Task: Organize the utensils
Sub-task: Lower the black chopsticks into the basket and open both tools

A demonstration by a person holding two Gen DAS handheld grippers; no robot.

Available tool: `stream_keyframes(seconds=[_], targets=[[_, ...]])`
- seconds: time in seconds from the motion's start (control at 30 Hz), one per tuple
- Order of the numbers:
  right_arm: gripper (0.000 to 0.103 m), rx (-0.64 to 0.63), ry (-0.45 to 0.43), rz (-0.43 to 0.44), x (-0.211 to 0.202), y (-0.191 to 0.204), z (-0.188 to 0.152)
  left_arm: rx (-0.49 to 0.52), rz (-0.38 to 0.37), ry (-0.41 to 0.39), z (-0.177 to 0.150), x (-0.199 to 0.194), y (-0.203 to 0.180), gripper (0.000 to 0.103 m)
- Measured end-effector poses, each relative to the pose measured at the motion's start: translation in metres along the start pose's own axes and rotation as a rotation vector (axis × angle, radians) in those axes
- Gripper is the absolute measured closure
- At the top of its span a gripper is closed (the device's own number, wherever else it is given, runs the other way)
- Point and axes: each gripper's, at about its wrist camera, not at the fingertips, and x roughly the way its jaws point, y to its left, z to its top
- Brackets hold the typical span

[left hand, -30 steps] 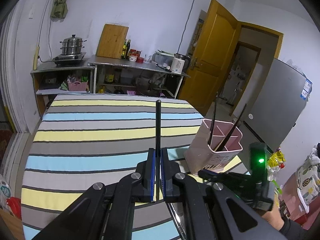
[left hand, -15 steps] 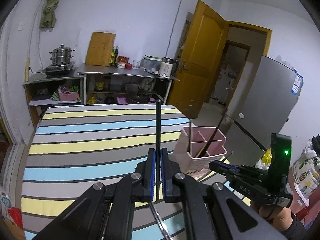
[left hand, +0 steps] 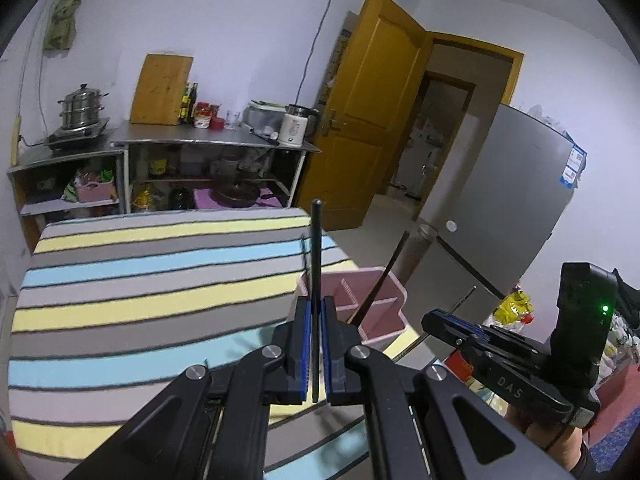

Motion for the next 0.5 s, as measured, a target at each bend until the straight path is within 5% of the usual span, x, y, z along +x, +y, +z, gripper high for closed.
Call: stream_keyframes(seconds=[0.5], targets=[[0.098,0.027,-0.114,-0.026,-0.002,-0.019,0.043,-0.004,-0.017,-0.063,0.049,0.027,-0.015,0.098]])
